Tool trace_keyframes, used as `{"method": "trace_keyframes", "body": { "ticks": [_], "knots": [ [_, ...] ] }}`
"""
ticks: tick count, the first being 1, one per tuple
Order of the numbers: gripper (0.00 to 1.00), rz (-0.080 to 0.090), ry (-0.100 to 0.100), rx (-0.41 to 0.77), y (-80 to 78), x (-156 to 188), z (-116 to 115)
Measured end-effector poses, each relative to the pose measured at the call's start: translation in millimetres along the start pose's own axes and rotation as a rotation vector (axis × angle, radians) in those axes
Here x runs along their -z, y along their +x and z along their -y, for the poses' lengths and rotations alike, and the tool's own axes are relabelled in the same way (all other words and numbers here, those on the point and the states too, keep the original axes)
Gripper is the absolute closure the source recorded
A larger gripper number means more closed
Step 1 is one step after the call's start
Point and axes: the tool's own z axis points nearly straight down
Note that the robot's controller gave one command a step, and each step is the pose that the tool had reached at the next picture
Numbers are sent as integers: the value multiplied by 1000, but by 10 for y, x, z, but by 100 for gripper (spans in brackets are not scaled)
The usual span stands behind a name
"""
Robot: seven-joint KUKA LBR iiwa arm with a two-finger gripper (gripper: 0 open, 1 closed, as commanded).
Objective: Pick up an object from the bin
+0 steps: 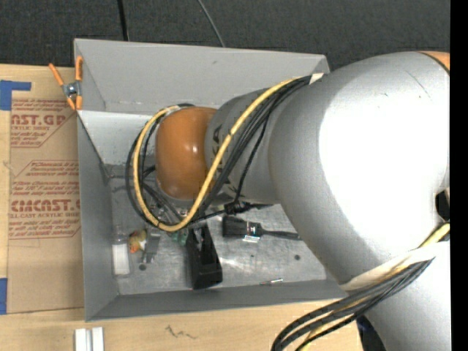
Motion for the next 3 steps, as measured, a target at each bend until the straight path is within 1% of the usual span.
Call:
{"method": "trace_keyframes", "body": {
  "ticks": [1,2,3],
  "knots": [
    [100,-1,0,0,3,21,-1],
    [100,-8,3,0,20,92,7],
    [100,-10,5,0,29,308,10]
  ]
}}
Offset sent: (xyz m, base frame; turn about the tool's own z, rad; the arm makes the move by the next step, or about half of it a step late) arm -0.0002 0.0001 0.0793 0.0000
